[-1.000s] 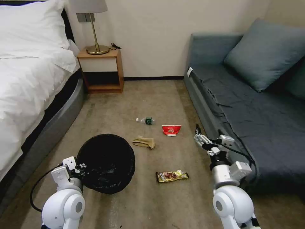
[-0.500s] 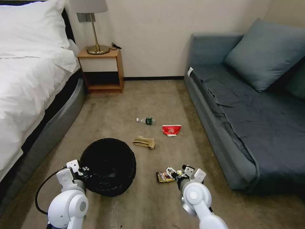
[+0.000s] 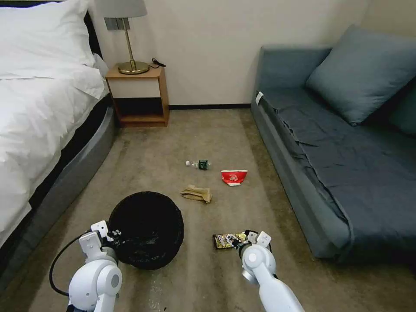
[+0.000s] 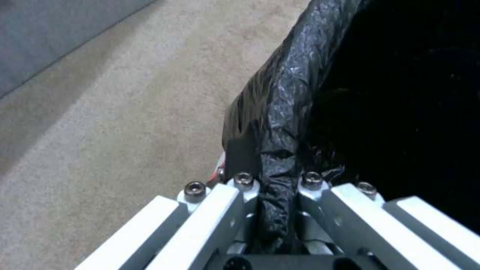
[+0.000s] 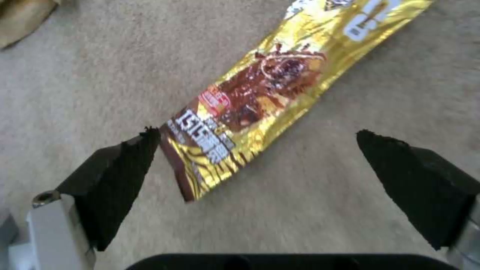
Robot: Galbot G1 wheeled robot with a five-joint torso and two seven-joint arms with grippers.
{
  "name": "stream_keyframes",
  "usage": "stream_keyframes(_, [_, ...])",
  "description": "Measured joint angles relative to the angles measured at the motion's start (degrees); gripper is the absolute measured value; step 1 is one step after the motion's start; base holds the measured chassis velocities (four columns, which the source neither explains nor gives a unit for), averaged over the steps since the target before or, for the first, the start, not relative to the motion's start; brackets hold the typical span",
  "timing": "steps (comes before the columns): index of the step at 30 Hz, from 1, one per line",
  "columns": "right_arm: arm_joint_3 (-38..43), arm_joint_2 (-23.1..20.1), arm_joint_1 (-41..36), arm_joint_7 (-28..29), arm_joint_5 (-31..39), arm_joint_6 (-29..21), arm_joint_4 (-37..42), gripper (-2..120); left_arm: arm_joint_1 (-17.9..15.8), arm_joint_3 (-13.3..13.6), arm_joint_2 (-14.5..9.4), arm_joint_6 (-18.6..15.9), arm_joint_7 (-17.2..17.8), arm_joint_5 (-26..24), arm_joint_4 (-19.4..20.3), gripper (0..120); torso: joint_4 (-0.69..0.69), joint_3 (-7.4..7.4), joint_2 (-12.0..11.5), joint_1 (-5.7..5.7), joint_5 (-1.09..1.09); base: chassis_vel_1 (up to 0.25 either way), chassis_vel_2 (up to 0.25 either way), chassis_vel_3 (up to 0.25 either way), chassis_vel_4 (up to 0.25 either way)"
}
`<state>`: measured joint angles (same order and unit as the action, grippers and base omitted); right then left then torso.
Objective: Pick up the trash bin, then pick up the garbage on the floor and place it into the trash bin.
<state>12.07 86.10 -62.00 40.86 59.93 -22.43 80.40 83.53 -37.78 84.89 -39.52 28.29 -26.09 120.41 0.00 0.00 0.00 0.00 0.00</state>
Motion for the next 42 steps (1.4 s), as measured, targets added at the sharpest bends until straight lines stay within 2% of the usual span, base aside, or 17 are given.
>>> stream_keyframes(14, [1.2,1.9,4.0,-2.9,-4.5,2.8,-9.9,100,0.3,-0.7,-0.2,0.4,0.0,0.0,0.2,2,0.00,0.00,0.0,0.00,0.00,0.000,0.000,0.000,0.000])
stream_keyframes(36, [2.8,4.2,7.0,-5.3,-7.5,5.6,-16.2,100,0.7,-0.7,-0.4,0.6,0.0,0.3,0.6,2,0.00,0.00,0.0,0.00,0.00,0.000,0.000,0.000,0.000])
stream_keyframes(39, [2.9,4.3,7.5,-5.4,-8.0,6.0,-17.0,95,0.5,-0.6,-0.4,0.6,0.0,0.3,0.4,2,0.00,0.00,0.0,0.00,0.00,0.000,0.000,0.000,0.000])
stream_keyframes(42, [2.9,4.4,7.8,-5.8,-8.5,6.3,-17.7,82,0.4,-0.5,-0.4,0.6,0.0,0.3,0.2,2,0.00,0.00,0.0,0.00,0.00,0.000,0.000,0.000,0.000])
